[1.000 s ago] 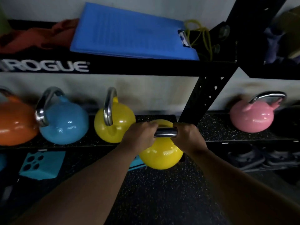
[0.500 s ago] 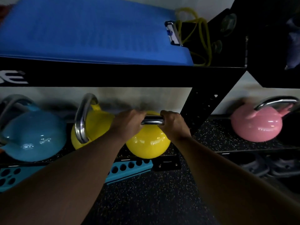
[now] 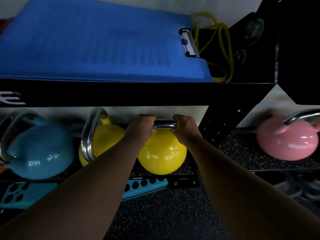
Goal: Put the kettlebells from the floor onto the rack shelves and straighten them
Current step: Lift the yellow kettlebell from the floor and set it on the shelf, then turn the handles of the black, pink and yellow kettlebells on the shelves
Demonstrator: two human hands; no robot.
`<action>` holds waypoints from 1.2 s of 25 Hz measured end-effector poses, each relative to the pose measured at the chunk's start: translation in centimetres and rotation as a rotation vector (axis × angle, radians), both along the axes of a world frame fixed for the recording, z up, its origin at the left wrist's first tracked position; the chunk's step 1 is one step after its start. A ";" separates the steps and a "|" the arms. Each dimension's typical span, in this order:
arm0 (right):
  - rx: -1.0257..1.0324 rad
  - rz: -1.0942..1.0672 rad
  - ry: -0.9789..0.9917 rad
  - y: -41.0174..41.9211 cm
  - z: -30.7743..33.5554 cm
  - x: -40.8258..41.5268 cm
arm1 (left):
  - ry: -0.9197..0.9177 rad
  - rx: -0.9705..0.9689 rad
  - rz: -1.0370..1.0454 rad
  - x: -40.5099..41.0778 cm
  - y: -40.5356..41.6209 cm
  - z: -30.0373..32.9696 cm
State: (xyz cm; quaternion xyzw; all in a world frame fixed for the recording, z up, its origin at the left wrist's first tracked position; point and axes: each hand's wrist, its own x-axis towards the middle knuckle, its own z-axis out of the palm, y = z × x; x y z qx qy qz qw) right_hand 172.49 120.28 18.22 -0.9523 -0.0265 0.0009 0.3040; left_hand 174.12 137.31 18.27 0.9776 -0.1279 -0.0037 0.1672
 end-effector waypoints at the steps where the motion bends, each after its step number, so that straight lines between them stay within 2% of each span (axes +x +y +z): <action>1: -0.003 -0.007 -0.014 0.0 -0.2 0.0 | -0.023 -0.005 0.000 -0.1 -0.1 -0.1; 10: -0.062 0.013 -0.078 0.1 -0.2 -0.6 | -0.092 -0.053 0.005 -1.0 0.1 0.0; 14: -0.120 0.021 -0.078 -0.2 1.3 -4.1 | -0.182 0.159 -0.102 -3.2 0.5 0.7; 20: -0.129 0.011 -0.069 -4.3 2.7 -10.3 | -0.337 0.349 -0.212 -7.2 -1.0 3.2; 24: -0.201 -0.058 -0.108 -11.3 3.9 -15.6 | -0.342 0.396 -0.309 -11.8 -6.3 4.1; 30: -0.390 -0.192 -0.144 -28.4 6.2 -26.9 | -0.286 0.273 -0.403 -20.7 -24.0 5.3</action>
